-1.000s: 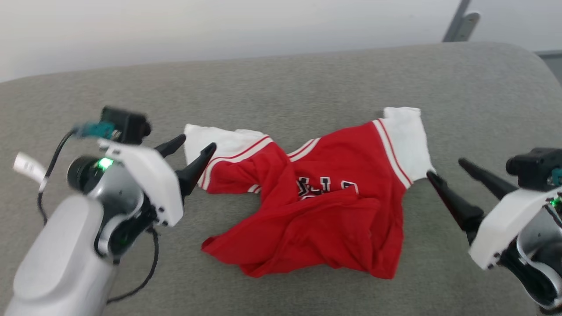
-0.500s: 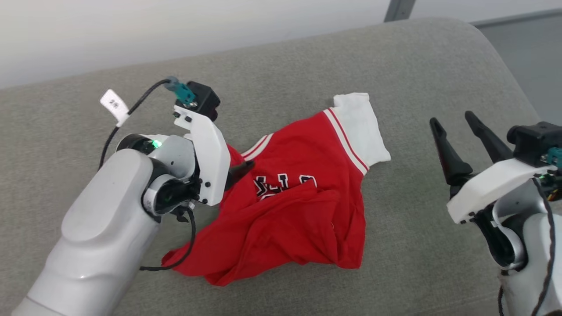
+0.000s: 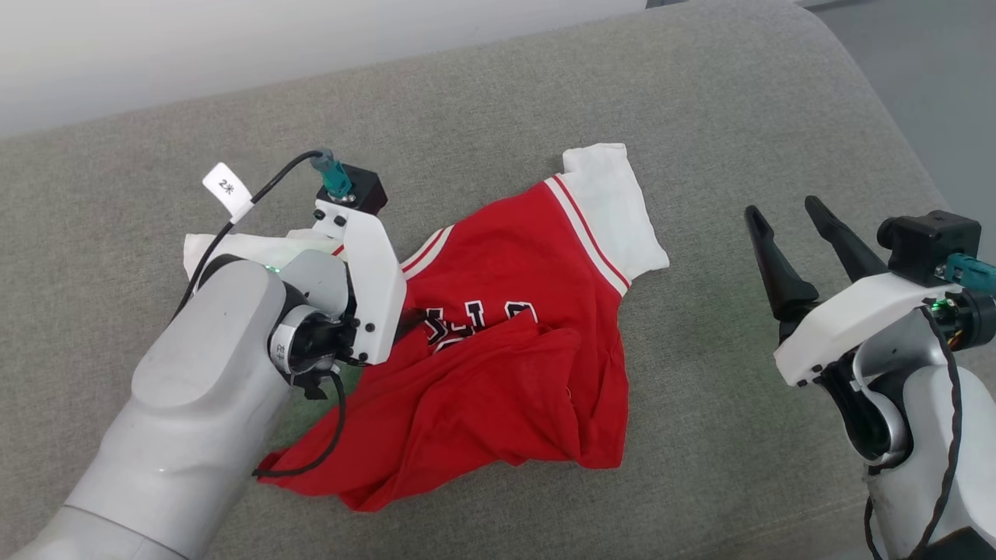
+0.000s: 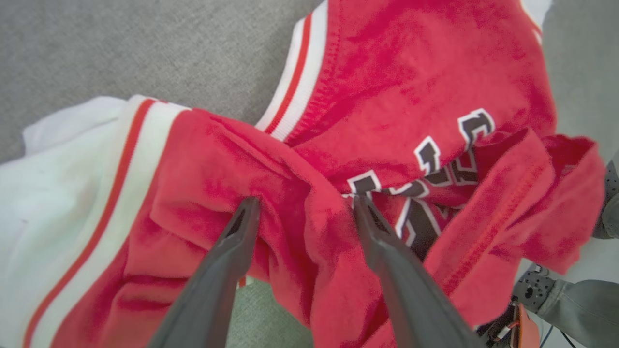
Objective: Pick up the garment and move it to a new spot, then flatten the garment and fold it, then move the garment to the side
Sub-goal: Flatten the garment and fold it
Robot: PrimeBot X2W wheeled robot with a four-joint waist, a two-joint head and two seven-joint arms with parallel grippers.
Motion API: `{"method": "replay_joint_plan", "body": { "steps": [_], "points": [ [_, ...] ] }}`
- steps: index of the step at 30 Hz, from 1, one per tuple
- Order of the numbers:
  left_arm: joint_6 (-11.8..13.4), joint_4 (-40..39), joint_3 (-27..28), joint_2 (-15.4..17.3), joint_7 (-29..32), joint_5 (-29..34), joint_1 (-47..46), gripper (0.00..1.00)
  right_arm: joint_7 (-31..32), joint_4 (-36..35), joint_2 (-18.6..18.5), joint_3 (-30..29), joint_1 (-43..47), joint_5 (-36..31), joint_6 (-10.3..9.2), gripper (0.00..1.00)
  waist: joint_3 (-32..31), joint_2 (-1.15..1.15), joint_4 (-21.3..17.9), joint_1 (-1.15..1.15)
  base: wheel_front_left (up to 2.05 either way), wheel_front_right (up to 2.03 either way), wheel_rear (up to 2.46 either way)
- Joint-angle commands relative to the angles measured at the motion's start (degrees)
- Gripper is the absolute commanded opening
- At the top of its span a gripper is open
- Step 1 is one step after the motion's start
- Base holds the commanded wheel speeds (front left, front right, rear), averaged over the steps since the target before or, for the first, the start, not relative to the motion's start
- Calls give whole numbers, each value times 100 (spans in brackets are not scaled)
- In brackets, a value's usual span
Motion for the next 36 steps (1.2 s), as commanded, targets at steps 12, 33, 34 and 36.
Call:
{"method": "replay_joint_plan", "body": {
  "steps": [12, 33, 34, 36],
  "points": [
    [-25, 272, 37, -42, -290, -27, -181, 0, -154, 171, -44, -133, -32, 23, -2, 100, 19, 0, 231, 0, 0, 0, 0],
    [1448, -2438, 1165, 1020, -837, -773, 2430, 0, 219, -83, -51, -625, 294, -134, -2, 100, -112, 0, 1112, 0, 0, 0, 0],
    [1493, -2524, 1160, 1044, -827, -783, 2575, 0, 243, -94, -41, -624, 304, -137, -2, 100, -109, 0, 1125, 0, 0, 0, 0],
    [1567, -2621, 1177, 1016, -822, -855, 2798, 0, 268, -91, -42, -634, 304, -157, -2, 100, -98, 0, 1153, 0, 0, 0, 0]
  ]
}}
